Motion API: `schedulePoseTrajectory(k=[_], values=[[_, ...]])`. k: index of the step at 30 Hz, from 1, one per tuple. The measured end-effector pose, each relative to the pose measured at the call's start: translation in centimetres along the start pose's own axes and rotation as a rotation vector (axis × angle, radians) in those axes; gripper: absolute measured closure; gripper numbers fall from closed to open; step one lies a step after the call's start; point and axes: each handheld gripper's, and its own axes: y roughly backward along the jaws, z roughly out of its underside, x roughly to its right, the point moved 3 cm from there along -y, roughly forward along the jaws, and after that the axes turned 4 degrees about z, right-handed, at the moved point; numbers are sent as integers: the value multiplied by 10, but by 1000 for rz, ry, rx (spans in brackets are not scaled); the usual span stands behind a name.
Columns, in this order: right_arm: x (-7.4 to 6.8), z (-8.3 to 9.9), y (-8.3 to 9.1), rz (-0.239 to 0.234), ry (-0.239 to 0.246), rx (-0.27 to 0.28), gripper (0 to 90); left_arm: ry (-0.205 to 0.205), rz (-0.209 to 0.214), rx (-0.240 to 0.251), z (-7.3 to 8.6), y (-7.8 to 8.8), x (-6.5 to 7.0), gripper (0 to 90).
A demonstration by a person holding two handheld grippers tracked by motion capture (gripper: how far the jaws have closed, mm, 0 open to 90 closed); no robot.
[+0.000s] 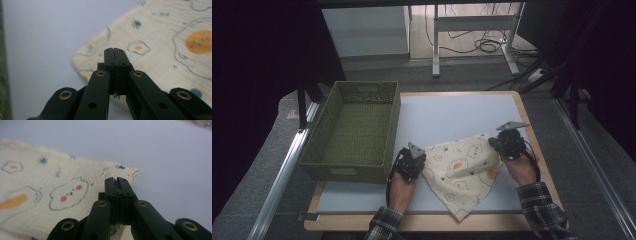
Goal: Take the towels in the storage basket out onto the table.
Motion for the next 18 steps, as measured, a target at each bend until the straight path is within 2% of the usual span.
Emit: schedulePoseTrajectory(k=[1, 2, 3, 4, 5, 6, 7, 9, 11, 12, 15, 18], values=[[4, -10, 4, 17, -2, 21, 879, -15, -43, 17, -13, -2, -6, 898], [9, -21, 6, 30, -10, 38, 879, -2, -76, 35, -25, -6, -13, 892], [14, -31, 4, 41, -20, 52, 873, 15, -131, 44, -39, -12, -24, 827], [21, -43, -2, 52, -33, 64, 850, 26, -153, 34, -46, -16, -29, 661], [25, -49, -8, 64, -36, 61, 763, 46, -151, 14, -52, -21, -34, 550], [32, -56, -19, 82, -43, 23, 657, 57, -132, 0, -55, -23, -36, 499], [32, -56, -19, 82, -43, 23, 657, 59, -112, 7, -56, -22, -34, 499], [32, -56, -19, 84, -14, 30, 636, 37, -76, 30, -52, -18, -24, 455], [30, -51, -14, 62, -7, 43, 616, 32, -14, 34, -44, -18, -15, 395], [30, -48, -13, 48, -10, 46, 609, 28, 4, 22, -40, -19, -12, 387], [29, -35, -11, 35, 3, 21, 577, 19, 26, 0, -26, -23, -7, 360], [31, -22, -10, 26, 12, 9, 565, 27, 43, -14, -17, -25, -8, 361]])
